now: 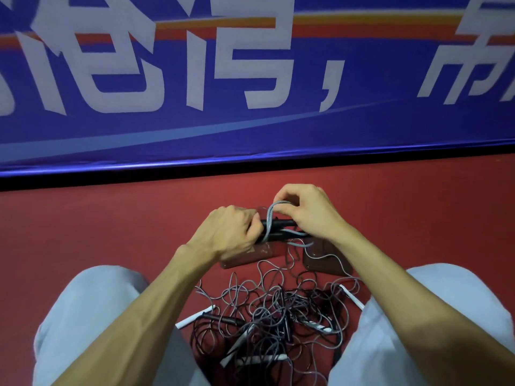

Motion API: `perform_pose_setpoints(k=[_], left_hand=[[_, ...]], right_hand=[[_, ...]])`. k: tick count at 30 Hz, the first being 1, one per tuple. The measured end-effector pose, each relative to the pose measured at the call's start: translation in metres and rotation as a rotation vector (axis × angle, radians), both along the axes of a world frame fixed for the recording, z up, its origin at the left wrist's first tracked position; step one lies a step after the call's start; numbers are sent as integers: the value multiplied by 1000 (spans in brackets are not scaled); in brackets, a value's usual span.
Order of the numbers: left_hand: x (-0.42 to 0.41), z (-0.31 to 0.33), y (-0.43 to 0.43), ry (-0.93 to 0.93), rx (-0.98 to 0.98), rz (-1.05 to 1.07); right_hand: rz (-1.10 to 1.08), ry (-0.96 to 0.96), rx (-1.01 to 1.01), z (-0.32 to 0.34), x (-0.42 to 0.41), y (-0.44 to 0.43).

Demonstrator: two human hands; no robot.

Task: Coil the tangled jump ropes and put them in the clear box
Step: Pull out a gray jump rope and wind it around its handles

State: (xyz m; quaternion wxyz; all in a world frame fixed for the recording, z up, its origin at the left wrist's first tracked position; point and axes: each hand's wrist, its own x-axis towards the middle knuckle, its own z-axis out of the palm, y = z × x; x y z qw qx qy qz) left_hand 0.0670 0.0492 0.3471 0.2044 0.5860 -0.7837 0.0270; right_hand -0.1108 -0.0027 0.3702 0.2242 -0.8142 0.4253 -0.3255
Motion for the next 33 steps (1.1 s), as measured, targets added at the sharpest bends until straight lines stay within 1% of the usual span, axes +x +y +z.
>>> perform_pose_setpoints(k=[3,5,8,9,11,13,15,17,19,21,23,24,25,26,28,30,31,33], left_hand=[[3,-2,1,28,0,-56],[3,-4,1,75,32,-56],[2,-4,-2,235,44,-57],[2,-5,-3,257,41,-68],[2,-8,-4,236,94,-116],[0,-15,-2,182,146,-147],[-3,-21,-1,116,109,-175],[-3,-20,0,135,82,-214],[-2,-13,2,217,148,-252],[0,-7,4,359,227,-306],[1,-3,5,554,269,-333],[2,0,5,679,279,-318],[3,2,5,810,287,-289],[4,4,4,929,292,-260],[4,9,3,1117,293,-217],[3,13,2,1279,281,-186],[2,14,1,1339,269,-166],[2,17,-1,1416,246,-116]], right_hand=[[65,-74,291,-4,6,4],[29,-108,376,-8,8,2],[-93,-136,390,-10,5,-6],[-136,-135,383,-10,4,-8],[-204,-132,366,-10,0,-11],[-227,-118,364,-9,-3,-12],[-226,-87,378,-8,-5,-10],[-201,-99,434,-5,-8,-8],[-130,-243,572,2,-13,-9],[-75,-469,740,10,-19,-12],[-70,-729,924,14,-21,-15],[-81,-828,989,14,-21,-16],[-84,-886,1025,14,-19,-16],[-67,-902,1035,14,-17,-15],[13,-830,988,13,-11,-11],[109,-666,909,12,-6,-6],[148,-548,862,11,-4,-5],[195,-222,740,8,-1,2]])
